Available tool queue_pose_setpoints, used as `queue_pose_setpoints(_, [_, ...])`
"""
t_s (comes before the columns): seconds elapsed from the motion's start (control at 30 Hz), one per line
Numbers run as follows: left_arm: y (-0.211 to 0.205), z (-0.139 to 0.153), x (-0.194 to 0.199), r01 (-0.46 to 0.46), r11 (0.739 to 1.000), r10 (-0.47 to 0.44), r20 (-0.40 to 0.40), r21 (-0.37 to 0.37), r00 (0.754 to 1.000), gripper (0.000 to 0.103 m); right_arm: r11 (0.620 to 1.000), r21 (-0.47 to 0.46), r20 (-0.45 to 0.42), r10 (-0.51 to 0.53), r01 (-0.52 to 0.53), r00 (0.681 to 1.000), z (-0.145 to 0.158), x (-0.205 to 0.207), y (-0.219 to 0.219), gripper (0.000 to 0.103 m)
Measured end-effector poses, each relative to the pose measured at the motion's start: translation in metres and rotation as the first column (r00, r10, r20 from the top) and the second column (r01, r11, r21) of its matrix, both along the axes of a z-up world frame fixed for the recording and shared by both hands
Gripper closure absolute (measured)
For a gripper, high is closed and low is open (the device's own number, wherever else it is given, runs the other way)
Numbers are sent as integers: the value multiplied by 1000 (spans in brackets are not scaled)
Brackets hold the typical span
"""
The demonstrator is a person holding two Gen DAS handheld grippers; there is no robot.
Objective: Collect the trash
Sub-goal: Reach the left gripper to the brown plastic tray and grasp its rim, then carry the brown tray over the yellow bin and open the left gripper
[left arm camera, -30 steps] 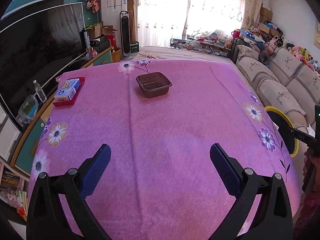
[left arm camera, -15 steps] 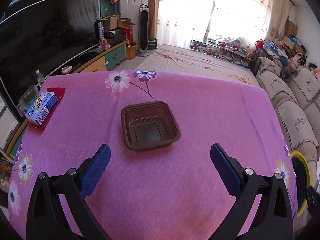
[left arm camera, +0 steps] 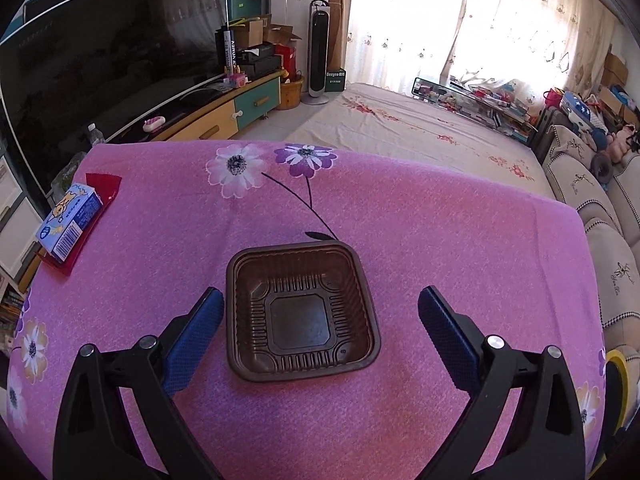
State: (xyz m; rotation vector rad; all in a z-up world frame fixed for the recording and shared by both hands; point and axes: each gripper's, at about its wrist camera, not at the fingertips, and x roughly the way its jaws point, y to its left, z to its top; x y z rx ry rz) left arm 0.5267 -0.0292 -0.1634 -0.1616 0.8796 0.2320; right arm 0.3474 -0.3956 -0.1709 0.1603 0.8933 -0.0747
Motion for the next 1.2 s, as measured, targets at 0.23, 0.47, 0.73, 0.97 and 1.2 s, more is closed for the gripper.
queue_pose_setpoints(0.23, [7, -14, 11, -5, 1000, 5, -34, -12, 999, 32, 1000, 1, -4, 0, 0, 1000, -2, 0, 1, 42])
queue_pose_setpoints(0.47, [13, -15, 1, 6, 1000, -6, -27, -10, 1000, 34, 1000, 8, 4, -8, 8, 1000, 1, -8, -1, 42])
queue_pose_setpoints(0.73, [5, 9, -46, 64, 998, -63, 36, -5, 997, 34, 999, 32, 24, -33, 32, 999, 9, -34, -7, 42])
queue_pose_setpoints(0.97, [-31, 48, -112, 185, 982, -187, 118, 28, 975, 34, 999, 34, 48, -35, 34, 998, 19, -64, -9, 42])
queue_pose_setpoints(1.2, [-110, 76, -164, 383, 923, -383, 150, 29, 912, 34, 999, 22, 86, -51, 50, 995, 34, -102, -20, 42])
